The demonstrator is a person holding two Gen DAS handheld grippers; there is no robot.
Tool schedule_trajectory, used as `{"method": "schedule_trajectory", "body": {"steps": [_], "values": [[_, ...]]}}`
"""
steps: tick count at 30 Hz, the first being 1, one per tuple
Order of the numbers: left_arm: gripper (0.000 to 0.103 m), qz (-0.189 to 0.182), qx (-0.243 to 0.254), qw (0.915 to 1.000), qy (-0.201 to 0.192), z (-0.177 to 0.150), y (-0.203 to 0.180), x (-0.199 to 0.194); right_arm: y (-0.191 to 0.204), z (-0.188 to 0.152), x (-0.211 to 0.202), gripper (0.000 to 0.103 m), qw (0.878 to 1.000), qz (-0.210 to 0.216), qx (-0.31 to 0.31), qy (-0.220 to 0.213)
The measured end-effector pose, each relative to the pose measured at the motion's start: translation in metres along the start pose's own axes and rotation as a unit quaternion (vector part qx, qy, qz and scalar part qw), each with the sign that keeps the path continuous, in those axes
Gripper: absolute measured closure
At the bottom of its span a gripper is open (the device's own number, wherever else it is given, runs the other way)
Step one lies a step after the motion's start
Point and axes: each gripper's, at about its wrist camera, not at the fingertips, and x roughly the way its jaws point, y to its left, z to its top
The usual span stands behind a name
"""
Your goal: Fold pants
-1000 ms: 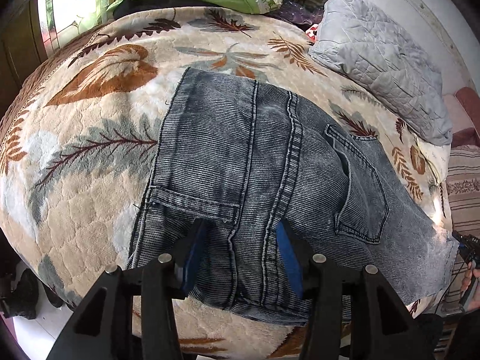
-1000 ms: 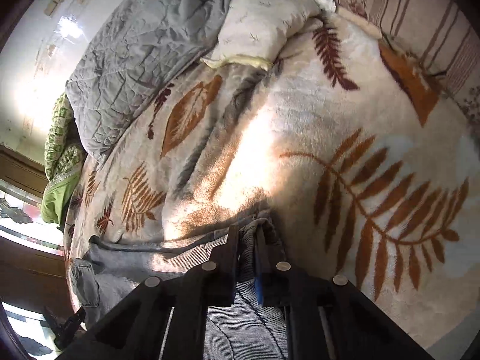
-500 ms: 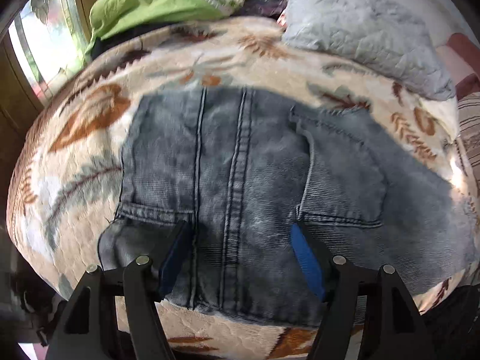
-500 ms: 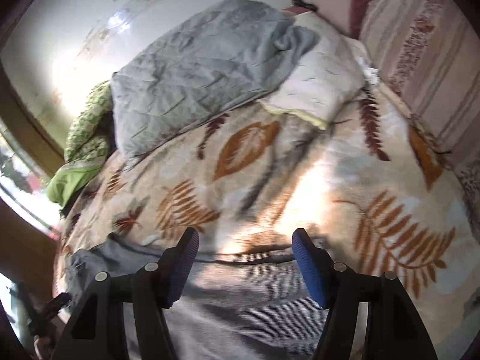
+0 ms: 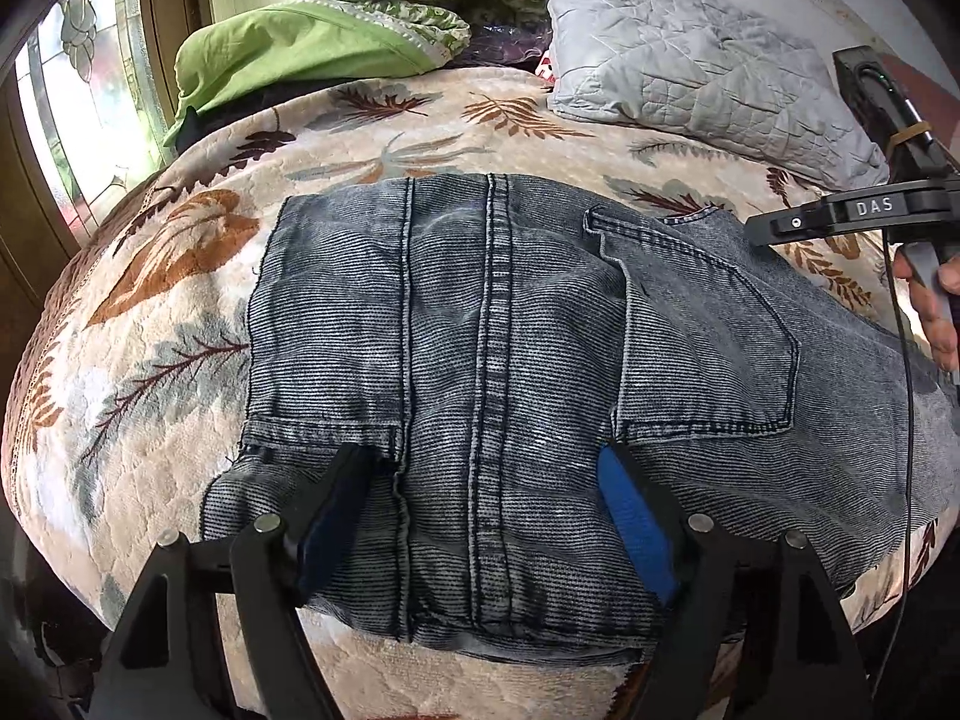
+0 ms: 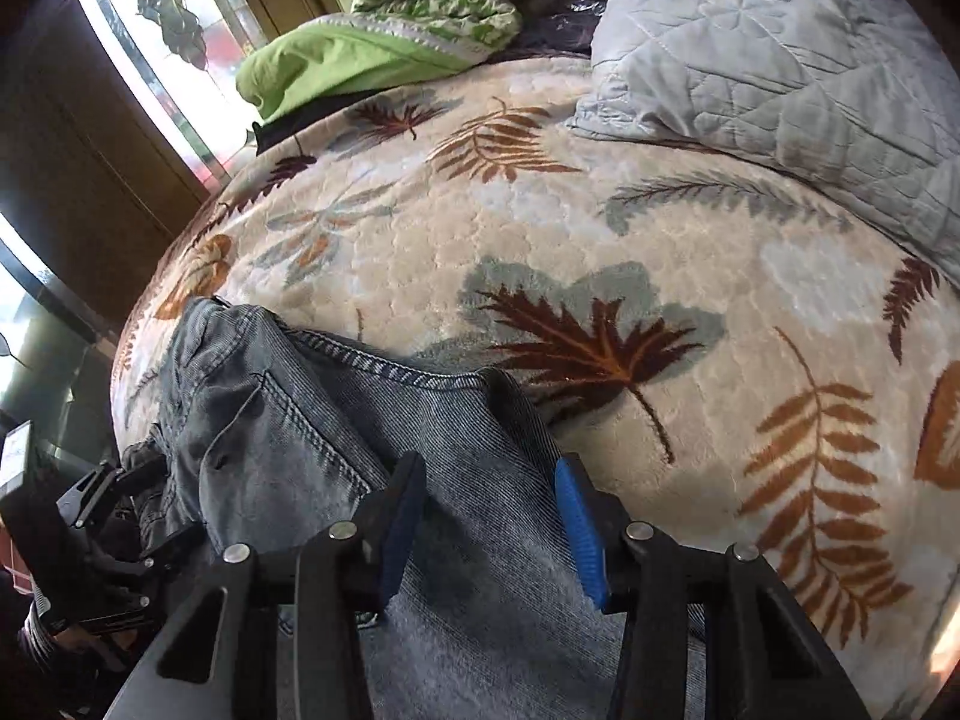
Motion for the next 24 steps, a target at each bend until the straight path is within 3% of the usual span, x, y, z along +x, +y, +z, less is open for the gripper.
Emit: {"method": "schedule_trajectory", "body": {"steps": [2, 5, 6, 7, 12, 15, 18, 20, 23, 24], "values": [[0.022, -0.001, 0.002, 1.0, -0.002, -0.001, 0.0, 0.0, 0.004, 0.004, 0.011, 0.056, 1.0, -0.012, -0.023, 0.014], [0.022, -0.003, 0.001, 1.0, -0.004, 0.0, 0.0, 0.001, 0.007, 0.004, 0.021, 0.075, 0.998, -0.019, -0.044, 0.031], [0.021, -0.003, 0.001, 1.0, -0.004, 0.0, 0.001, 0.001, 0.008, 0.004, 0.026, 0.091, 0.997, -0.028, -0.052, 0.041], [0.021, -0.004, 0.001, 1.0, -0.004, 0.0, 0.001, 0.001, 0.01, 0.004, 0.03, 0.097, 0.996, -0.034, -0.059, 0.05], [0.021, -0.004, 0.003, 1.0, -0.007, 0.0, 0.001, 0.001, 0.015, 0.015, 0.018, 0.101, 0.991, -0.102, -0.084, 0.011], [0.02, -0.002, 0.004, 1.0, -0.008, 0.0, 0.0, 0.001, 0.018, 0.015, 0.033, 0.101, 0.986, -0.135, -0.097, 0.018], [0.02, -0.008, -0.001, 0.9999, -0.012, 0.0, 0.002, -0.002, 0.011, 0.01, 0.034, 0.1, 0.991, -0.118, -0.067, 0.007], [0.02, -0.017, -0.015, 0.9996, -0.016, 0.001, 0.005, -0.008, 0.0, 0.007, 0.011, 0.094, 0.996, -0.087, -0.018, -0.021], [0.02, -0.022, -0.03, 0.9985, -0.041, 0.005, 0.007, -0.029, -0.009, -0.012, -0.038, 0.061, 0.994, -0.073, 0.041, -0.075], [0.02, -0.025, -0.032, 0.9975, -0.058, 0.006, 0.006, -0.039, -0.012, -0.025, -0.055, 0.042, 0.992, -0.065, 0.064, -0.09]]}}
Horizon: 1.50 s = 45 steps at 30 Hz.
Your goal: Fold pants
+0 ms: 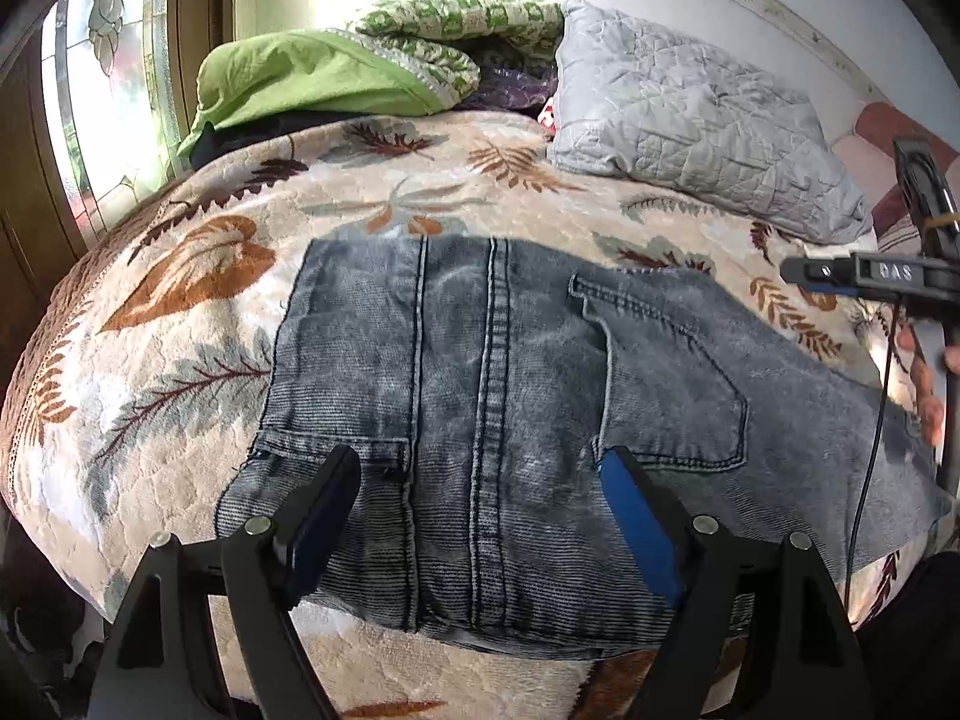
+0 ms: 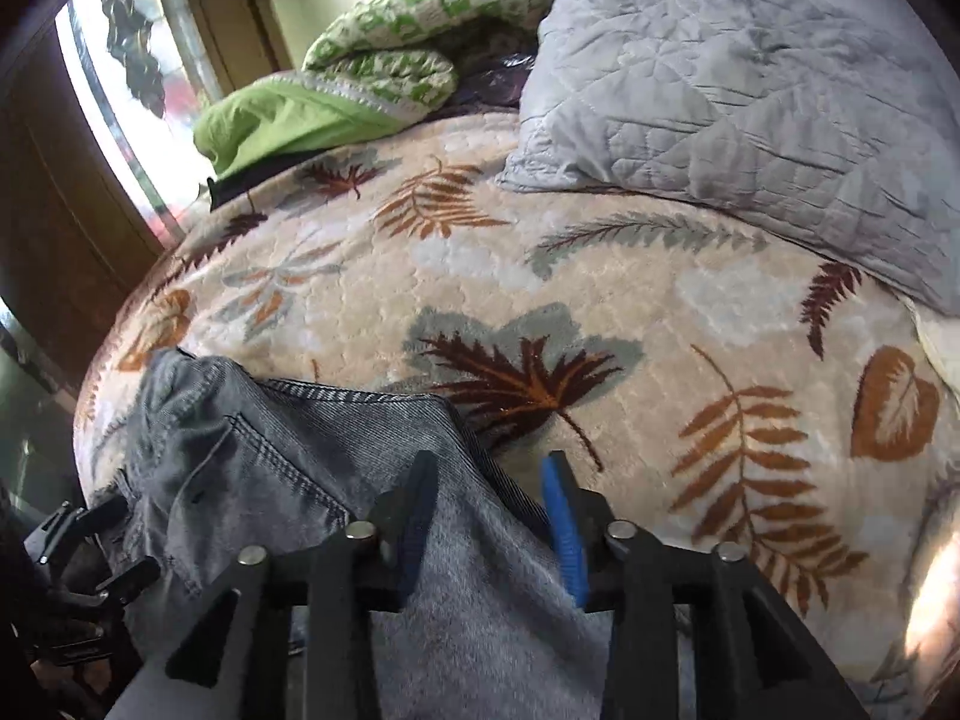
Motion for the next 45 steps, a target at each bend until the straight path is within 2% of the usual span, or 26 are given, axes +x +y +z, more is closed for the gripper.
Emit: {"method": "schedule_trajectory", "body": {"steps": [3, 4, 6, 8, 9, 10, 12, 14, 16, 17, 19, 20, 21, 23, 27, 29, 31, 32, 34, 35, 37, 39, 41, 42, 43, 45], "values": [[0.02, -0.006, 0.014, 0.9998, -0.016, 0.001, -0.011, -0.013, -0.017, -0.04, -0.041, 0.04, 0.997, 0.044, 0.058, -0.012], [0.02, 0.003, 0.029, 0.9996, 0.003, -0.002, -0.017, -0.006, -0.024, -0.056, -0.048, 0.04, 0.994, 0.061, 0.086, -0.008], [0.02, 0.047, 0.069, 0.9931, 0.083, -0.016, -0.027, 0.027, -0.043, -0.091, -0.052, 0.039, 0.985, 0.09, 0.147, 0.002], [0.011, 0.071, 0.087, 0.9913, 0.068, -0.021, -0.031, 0.032, -0.064, -0.123, -0.033, 0.036, 0.978, 0.069, 0.192, 0.044], [0.011, 0.072, 0.082, 0.9908, 0.08, -0.016, -0.031, 0.029, -0.076, -0.134, -0.023, 0.043, 0.973, 0.066, 0.214, 0.06], [0.011, 0.068, 0.071, 0.9917, 0.083, -0.011, -0.03, 0.024, -0.084, -0.138, -0.03, 0.045, 0.969, 0.083, 0.232, 0.031], [0.011, 0.064, 0.056, 0.9949, 0.055, -0.005, -0.031, 0.007, -0.088, -0.137, -0.048, 0.044, 0.963, 0.09, 0.253, 0.013], [0.011, 0.046, 0.063, 0.9964, 0.034, -0.001, -0.041, -0.006, -0.092, -0.13, -0.067, 0.042, 0.967, 0.095, 0.237, -0.025], [0.011, 0.025, 0.068, 0.9971, 0.023, 0.0, -0.052, -0.012, -0.105, -0.124, -0.077, 0.041, 0.965, 0.092, 0.244, -0.039], [0.011, 0.021, 0.075, 0.9964, 0.031, -0.002, -0.058, -0.008, -0.115, -0.124, -0.078, 0.041, 0.961, 0.099, 0.256, -0.043], [0.011, 0.049, 0.102, 0.9898, 0.086, -0.011, -0.069, 0.021, -0.139, -0.129, -0.067, 0.034, 0.951, 0.107, 0.289, -0.031], [0.011, 0.071, 0.114, 0.9833, 0.124, -0.02, -0.072, 0.04, -0.153, -0.134, -0.053, 0.034, 0.951, 0.077, 0.299, -0.012], [0.008, 0.079, 0.116, 0.9823, 0.124, -0.026, -0.072, 0.047, -0.169, -0.14, -0.041, 0.04, 0.946, 0.058, 0.318, 0.007], [0.007, 0.079, 0.112, 0.9847, 0.107, -0.024, -0.073, 0.037, -0.19, -0.151, -0.049, 0.041, 0.924, 0.109, 0.366, -0.025], [0.007, 0.074, 0.107, 0.9876, 0.087, -0.014, -0.076, 0.027, -0.195, -0.156, -0.101, 0.037, 0.927, 0.1, 0.348, -0.1], [0.007, 0.061, 0.101, 0.9897, 0.081, -0.011, -0.079, 0.027, -0.203, -0.159, -0.098, 0.036, 0.929, 0.095, 0.351, -0.073], [0.007, 0.05, 0.104, 0.9888, 0.095, -0.012, -0.087, 0.033, -0.221, -0.161, -0.077, 0.036, 0.933, 0.053, 0.354, -0.026], [0.007, 0.051, 0.11, 0.9878, 0.098, -0.013, -0.092, 0.033, -0.234, -0.164, -0.066, 0.036, 0.93, 0.066, 0.361, -0.017], [0.007, 0.042, 0.118, 0.9886, 0.084, -0.014, -0.101, 0.026, -0.251, -0.168, -0.071, 0.037, 0.907, 0.098, 0.409, -0.038], [0.007, 0.031, 0.118, 0.9896, 0.076, -0.013, -0.104, 0.022, -0.253, -0.166, -0.08, 0.037, 0.905, 0.093, 0.412, -0.047], [0.007, 0.014, 0.119, 0.9905, 0.067, -0.011, -0.11, 0.018, -0.251, -0.164, -0.103, 0.037, 0.913, 0.077, 0.392, -0.08], [0.007, 0.009, 0.131, 0.9889, 0.07, -0.014, -0.117, 0.023, -0.249, -0.171, -0.115, 0.035, 0.909, 0.102, 0.393, -0.099], [0.007, 0.037, 0.162, 0.9802, 0.109, -0.024, -0.126, 0.047, -0.254, -0.176, -0.102, 0.03, 0.919, 0.057, 0.387, -0.054], [0.004, 0.051, 0.177, 0.9767, 0.111, -0.03, -0.13, 0.056, -0.262, -0.179, -0.09, 0.03, 0.921, 0.052, 0.385, -0.034], [0.003, 0.054, 0.179, 0.9783, 0.088, -0.031, -0.132, 0.054, -0.268, -0.181, -0.089, 0.031, 0.918, 0.062, 0.388, -0.05], [0.003, 0.048, 0.172, 0.9794, 0.093, -0.027, -0.132, 0.05, -0.276, -0.181, -0.104, 0.031, 0.9, 0.057, 0.426, -0.07]]}}
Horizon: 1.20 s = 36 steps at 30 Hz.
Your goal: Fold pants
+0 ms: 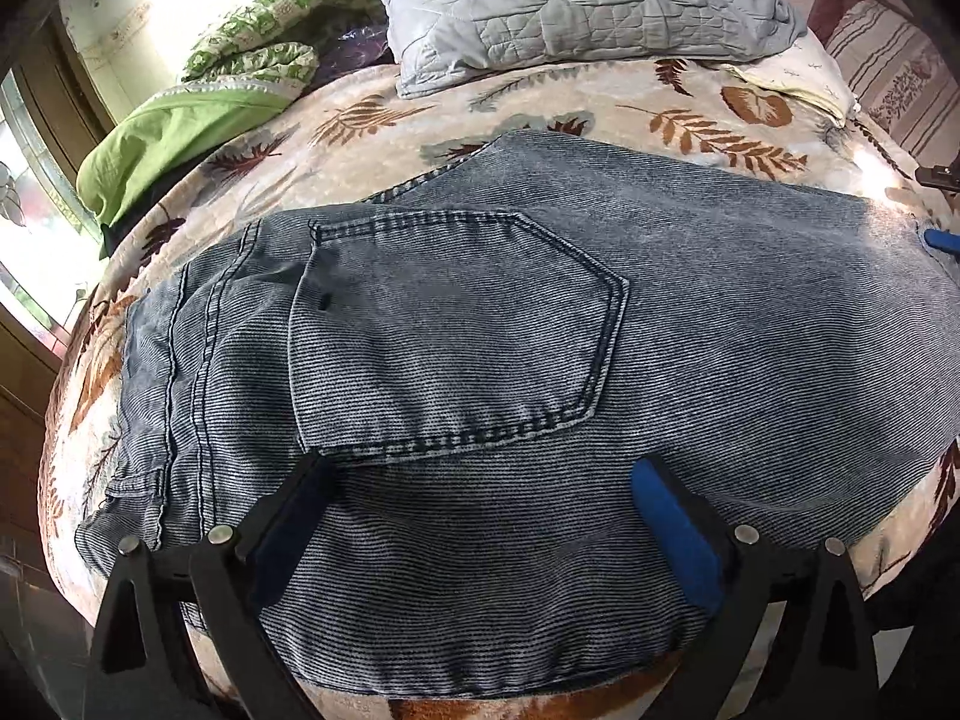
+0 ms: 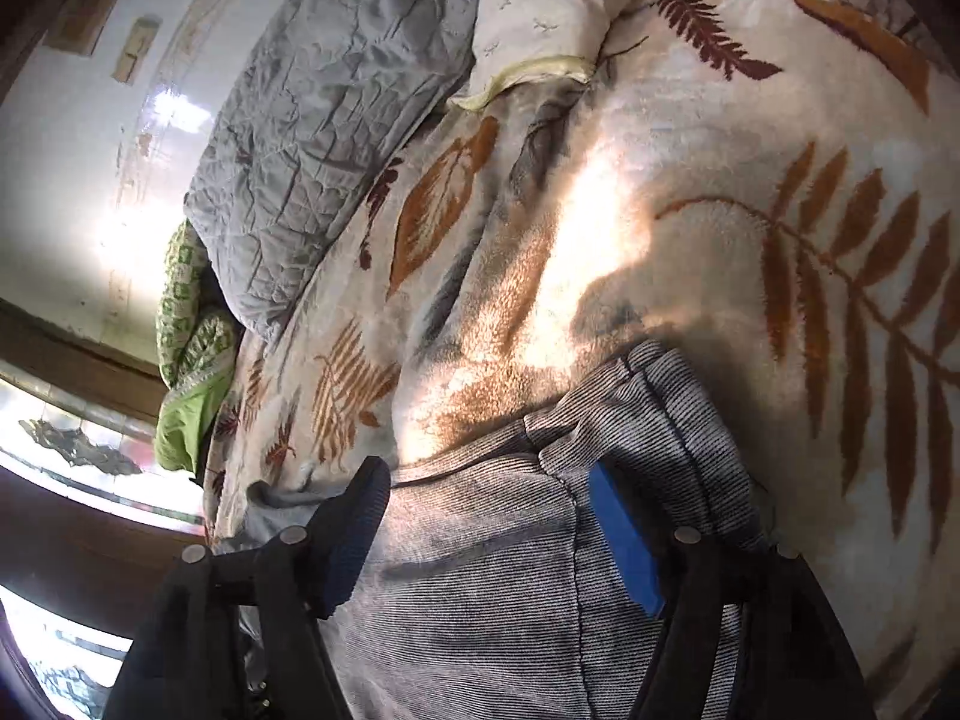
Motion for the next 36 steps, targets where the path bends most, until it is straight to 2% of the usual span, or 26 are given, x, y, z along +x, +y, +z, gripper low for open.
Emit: {"method": "schedule_trajectory", "body": {"steps": [3, 5, 9, 10, 12, 13, 14, 15, 17, 19, 22, 26, 30, 36], "values": [[0.003, -0.027, -0.023, 0.9992, -0.02, 0.002, 0.009, -0.012, 0.014, -0.007, -0.035, 0.031, 0.999, 0.015, -0.023, -0.035], [0.003, -0.035, -0.04, 0.9978, -0.039, 0.004, 0.017, -0.021, 0.02, -0.024, -0.053, 0.031, 0.999, 0.023, -0.034, -0.029], [0.003, -0.065, -0.077, 0.9929, -0.063, 0.007, 0.032, -0.029, 0.014, -0.071, -0.068, 0.03, 0.999, 0.039, -0.031, 0.011], [0.003, -0.069, -0.081, 0.9928, -0.055, 0.008, 0.032, -0.022, 0.008, -0.081, -0.063, 0.03, 0.998, 0.041, -0.026, 0.027], [0.003, -0.058, -0.071, 0.9957, -0.009, 0.007, 0.029, 0.001, -0.011, -0.091, -0.042, 0.031, 0.998, -0.005, -0.009, 0.058], [0.003, -0.04, -0.052, 0.9978, -0.001, 0.006, 0.024, 0.008, -0.02, -0.089, -0.04, 0.032, 0.998, 0.013, 0.011, 0.053], [0.003, -0.025, -0.03, 0.9992, -0.011, 0.005, 0.018, 0.007, -0.022, -0.083, -0.046, 0.032, 0.998, 0.024, 0.035, 0.034], [0.003, -0.017, -0.02, 0.9995, -0.016, 0.005, 0.014, 0.003, -0.019, -0.079, -0.057, 0.032, 0.999, 0.019, 0.046, 0.013], [0.003, -0.034, -0.029, 0.9986, -0.029, 0.005, 0.015, -0.007, -0.005, -0.077, -0.086, 0.031, 0.998, 0.041, 0.029, -0.039], [0.003, -0.052, -0.055, 0.9963, -0.04, 0.007, 0.022, -0.014, 0.003, -0.086, -0.109, 0.031, 0.996, 0.056, 0.022, -0.065], [0.003, -0.081, -0.097, 0.9911, -0.042, 0.01, 0.033, -0.018, -0.008, -0.111, -0.122, 0.03, 0.996, 0.039, 0.054, -0.067], [0.003, -0.105, -0.119, 0.9866, -0.039, 0.014, 0.033, -0.024, -0.047, -0.129, -0.106, 0.03, 0.992, 0.016, 0.117, -0.039], [0.003, -0.114, -0.116, 0.9856, -0.044, 0.016, 0.027, -0.032, -0.071, -0.117, -0.093, 0.03, 0.985, 0.004, 0.163, -0.05], [0.003, -0.139, -0.132, 0.9809, -0.033, 0.025, 0.006, -0.031, -0.078, -0.106, -0.085, 0.03, 0.983, 0.007, 0.174, -0.055]]}}
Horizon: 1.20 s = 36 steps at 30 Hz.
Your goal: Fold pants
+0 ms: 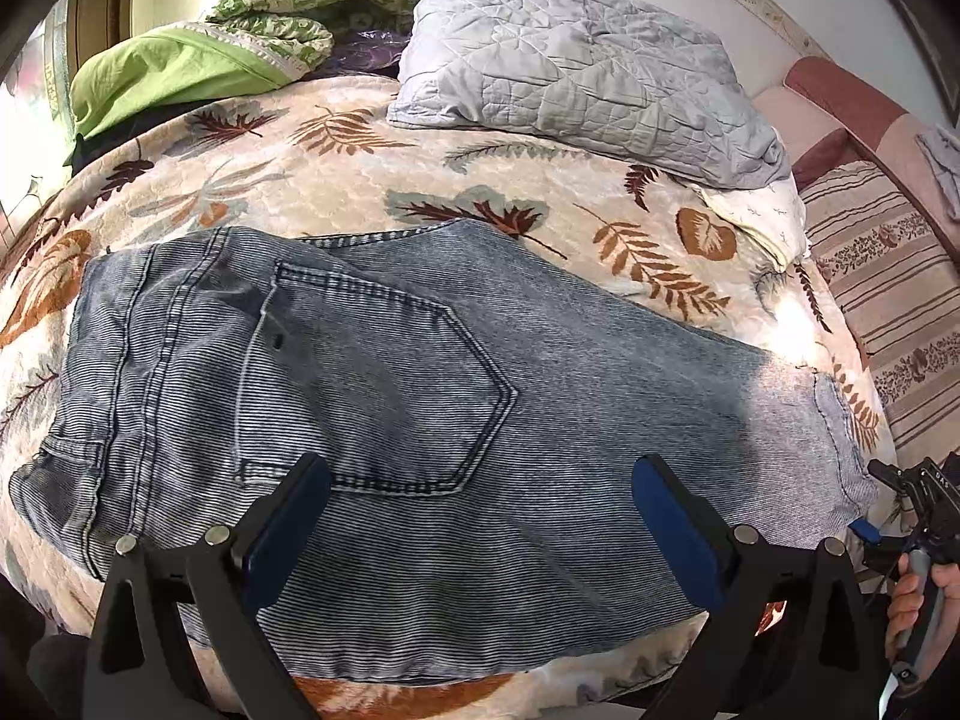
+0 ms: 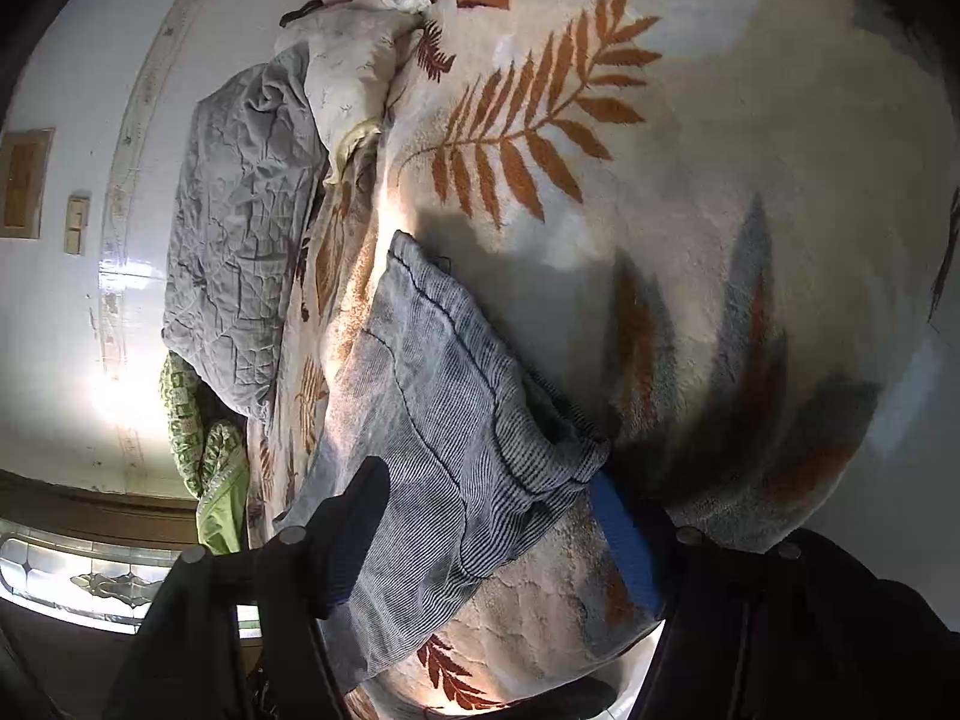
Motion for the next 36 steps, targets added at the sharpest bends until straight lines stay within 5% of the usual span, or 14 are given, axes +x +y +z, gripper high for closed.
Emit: {"method": "schedule_trajectory", "body": {"steps": [7, 11, 15, 19, 21, 23, 25, 26, 28, 30, 32, 36], "values": [[0.003, -0.005, 0.007, 0.9994, 0.033, -0.004, -0.042, 0.027, -0.01, 0.001, -0.003, 0.03, 1.0, 0.027, 0.009, 0.001], [0.003, -0.018, 0.054, 0.9979, 0.031, -0.003, -0.088, 0.035, -0.002, -0.001, -0.003, 0.03, 1.0, 0.009, -0.006, -0.003], [0.003, -0.053, 0.091, 0.9939, 0.033, -0.002, -0.136, 0.043, 0.007, -0.002, -0.004, 0.054, 0.999, -0.022, -0.031, -0.013], [0.003, 0.006, 0.157, 0.9842, 0.082, -0.017, -0.172, 0.088, 0.005, 0.001, -0.001, 0.053, 0.999, -0.029, -0.026, -0.006], [0.0, 0.043, 0.207, 0.9757, 0.056, -0.026, -0.185, 0.094, 0.003, 0.002, 0.0, 0.052, 0.999, -0.027, -0.022, -0.006], [0.001, 0.05, 0.211, 0.9743, 0.062, -0.024, -0.189, 0.091, 0.006, 0.001, 0.001, 0.053, 0.999, -0.033, -0.035, -0.005], [0.018, 0.021, 0.192, 0.9791, 0.065, -0.017, -0.183, 0.079, 0.013, 0.001, 0.002, 0.075, 0.997, -0.048, -0.054, -0.009], [0.018, 0.019, 0.185, 0.9812, 0.054, -0.013, -0.18, 0.071, 0.016, 0.0, 0.003, 0.078, 0.997, -0.049, -0.063, -0.008], [0.018, 0.025, 0.175, 0.9836, 0.036, -0.012, -0.175, 0.066, 0.029, -0.004, 0.001, 0.08, 0.993, -0.065, -0.097, -0.015], [0.015, 0.049, 0.213, 0.9719, 0.087, -0.02, -0.179, 0.096, 0.042, -0.007, -0.002, 0.08, 0.989, -0.075, -0.121, -0.025], [0.006, 0.059, 0.23, 0.97, 0.051, -0.021, -0.18, 0.096, 0.063, -0.012, -0.007, 0.08, 0.983, -0.089, -0.158, -0.04], [0.023, 0.005, 0.164, 0.9835, 0.076, -0.005, -0.159, 0.082, 0.119, -0.036, -0.019, 0.08, 0.962, -0.094, -0.245, -0.067]]}}
